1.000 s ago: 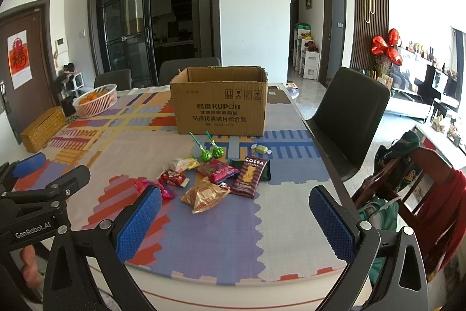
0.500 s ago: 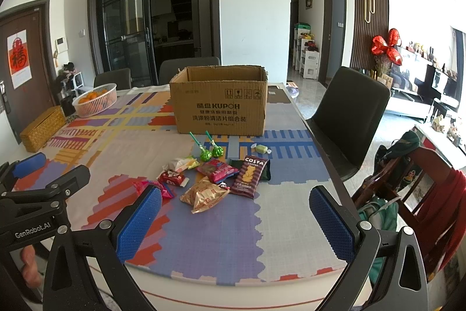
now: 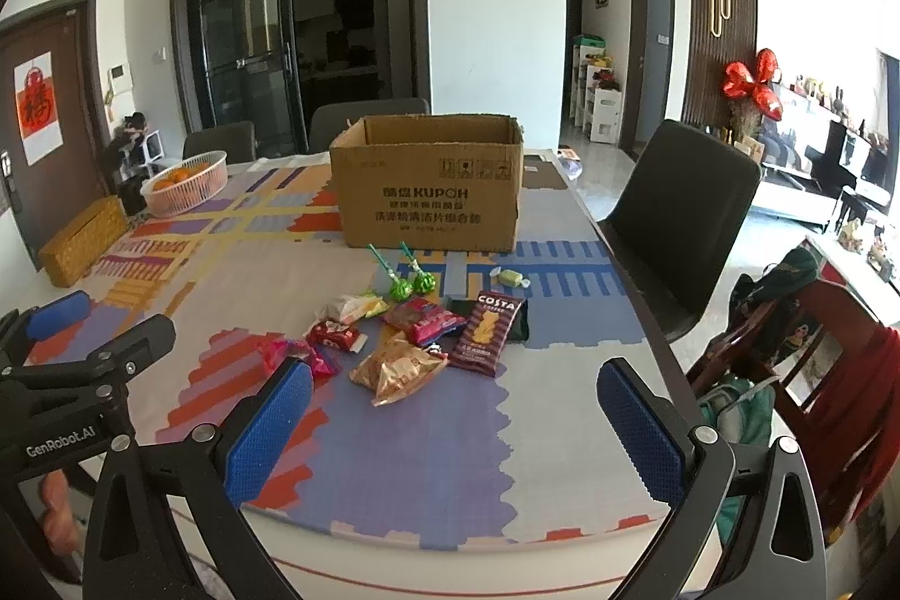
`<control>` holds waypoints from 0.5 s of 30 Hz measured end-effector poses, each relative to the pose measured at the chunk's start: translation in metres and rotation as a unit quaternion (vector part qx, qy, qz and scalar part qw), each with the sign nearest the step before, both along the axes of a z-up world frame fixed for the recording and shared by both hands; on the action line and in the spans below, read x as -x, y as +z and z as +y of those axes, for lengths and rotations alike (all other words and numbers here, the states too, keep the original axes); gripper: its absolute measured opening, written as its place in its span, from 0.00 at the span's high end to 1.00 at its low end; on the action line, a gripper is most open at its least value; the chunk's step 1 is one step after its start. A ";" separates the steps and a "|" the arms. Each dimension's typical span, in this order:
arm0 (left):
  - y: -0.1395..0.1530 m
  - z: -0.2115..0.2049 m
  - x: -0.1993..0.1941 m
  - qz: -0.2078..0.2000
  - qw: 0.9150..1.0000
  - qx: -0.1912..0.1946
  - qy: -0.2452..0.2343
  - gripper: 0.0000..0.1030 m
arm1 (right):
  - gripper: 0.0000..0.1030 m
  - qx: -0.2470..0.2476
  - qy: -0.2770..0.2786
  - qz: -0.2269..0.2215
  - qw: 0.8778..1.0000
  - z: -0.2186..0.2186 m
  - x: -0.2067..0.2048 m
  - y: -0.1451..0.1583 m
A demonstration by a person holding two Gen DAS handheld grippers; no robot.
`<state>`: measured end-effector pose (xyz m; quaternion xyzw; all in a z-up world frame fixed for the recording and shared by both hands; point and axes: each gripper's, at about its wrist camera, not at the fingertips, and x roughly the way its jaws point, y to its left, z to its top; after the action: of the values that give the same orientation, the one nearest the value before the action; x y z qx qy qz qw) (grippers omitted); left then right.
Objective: Organize snacks
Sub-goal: 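Grasp the gold biscuit pack with the right tool while the left grasps the pink bag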
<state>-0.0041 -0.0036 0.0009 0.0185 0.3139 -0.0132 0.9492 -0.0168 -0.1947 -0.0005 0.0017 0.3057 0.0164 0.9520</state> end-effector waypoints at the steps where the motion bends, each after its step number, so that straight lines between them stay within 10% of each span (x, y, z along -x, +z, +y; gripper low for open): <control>1: -0.001 0.003 -0.003 0.001 1.000 0.000 -0.003 0.00 | 0.01 0.000 0.001 0.000 1.000 0.000 0.000 0.000; 15: -0.030 0.002 -0.046 0.036 0.996 -0.044 -0.071 0.09 | 0.06 0.047 0.059 0.022 0.997 0.021 -0.044 -0.023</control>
<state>0.0420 -0.0015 -0.0294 0.0815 0.3459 -0.0672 0.9323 0.0271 -0.1735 -0.0232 -0.0608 0.3263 0.0582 0.9415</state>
